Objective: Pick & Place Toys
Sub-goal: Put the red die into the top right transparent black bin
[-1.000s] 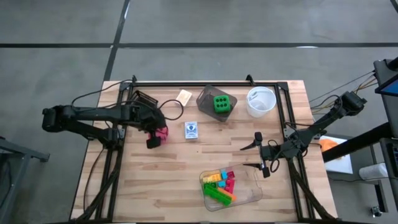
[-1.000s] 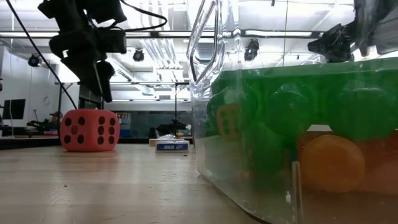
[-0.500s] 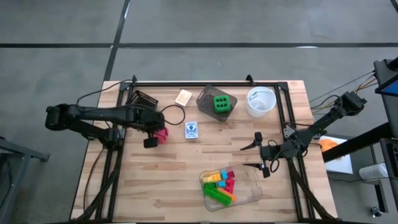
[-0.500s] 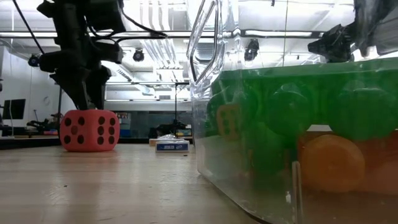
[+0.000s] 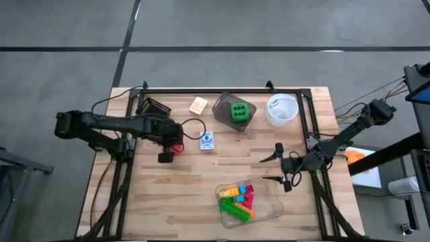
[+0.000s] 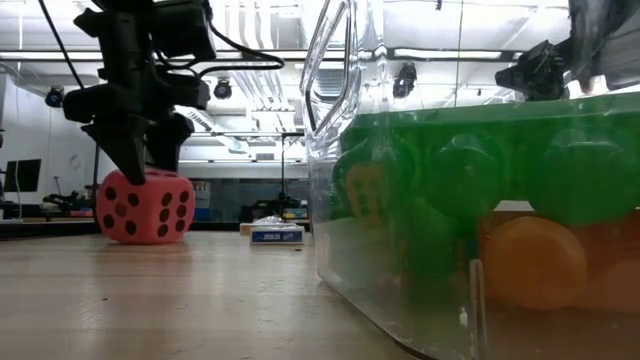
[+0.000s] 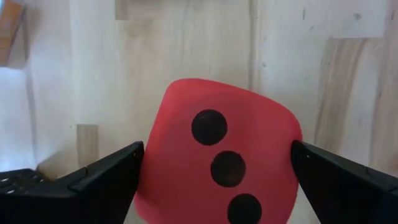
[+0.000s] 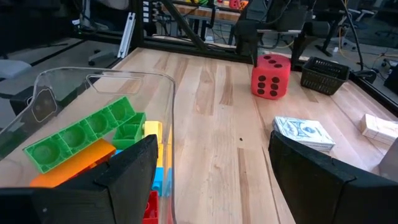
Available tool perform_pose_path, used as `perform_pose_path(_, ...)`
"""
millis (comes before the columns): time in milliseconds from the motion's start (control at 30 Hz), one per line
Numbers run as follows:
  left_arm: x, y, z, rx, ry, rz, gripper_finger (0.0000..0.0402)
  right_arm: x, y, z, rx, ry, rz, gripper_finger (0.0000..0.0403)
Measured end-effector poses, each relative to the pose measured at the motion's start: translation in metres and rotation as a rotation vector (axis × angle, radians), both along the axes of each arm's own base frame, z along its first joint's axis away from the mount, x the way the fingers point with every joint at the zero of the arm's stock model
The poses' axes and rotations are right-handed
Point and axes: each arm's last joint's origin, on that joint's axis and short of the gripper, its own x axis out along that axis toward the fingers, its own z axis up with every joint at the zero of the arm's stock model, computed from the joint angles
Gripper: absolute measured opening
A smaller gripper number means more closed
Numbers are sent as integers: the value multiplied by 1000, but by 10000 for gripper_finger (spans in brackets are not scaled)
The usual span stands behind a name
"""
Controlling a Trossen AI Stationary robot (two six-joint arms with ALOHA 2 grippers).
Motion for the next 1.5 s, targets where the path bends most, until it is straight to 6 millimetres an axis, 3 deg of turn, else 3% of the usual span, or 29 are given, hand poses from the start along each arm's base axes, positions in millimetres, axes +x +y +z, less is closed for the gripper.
perform_pose_path(133, 2, 0, -1, -12, -15, 14, 394, 0, 0, 0, 0, 1, 0, 301)
perform_pose_path(233, 2, 0, -1, -16, -18, 36, 368, 0, 0, 0, 0, 1, 0, 301)
perform_pose_path(700, 7, 0, 1, -44, -93, 148, 113, 0, 0, 0, 0, 1, 0, 301)
perform_pose_path(967, 8, 0, 5, -52, -109, 151, 102, 0, 0, 0, 0, 1, 0, 301)
perform_pose_path(1067, 8, 0, 16, -41, -134, 155, 80, 0, 0, 0, -2, 5, 0, 301)
perform_pose_path(1200, 12, 2, 40, 22, -252, 166, 13, 0, 0, -1, -3, 5, 0, 301)
perform_pose_path(1500, 14, 6, 64, 138, -478, 193, 2, 0, 0, -1, -3, 6, 0, 301)
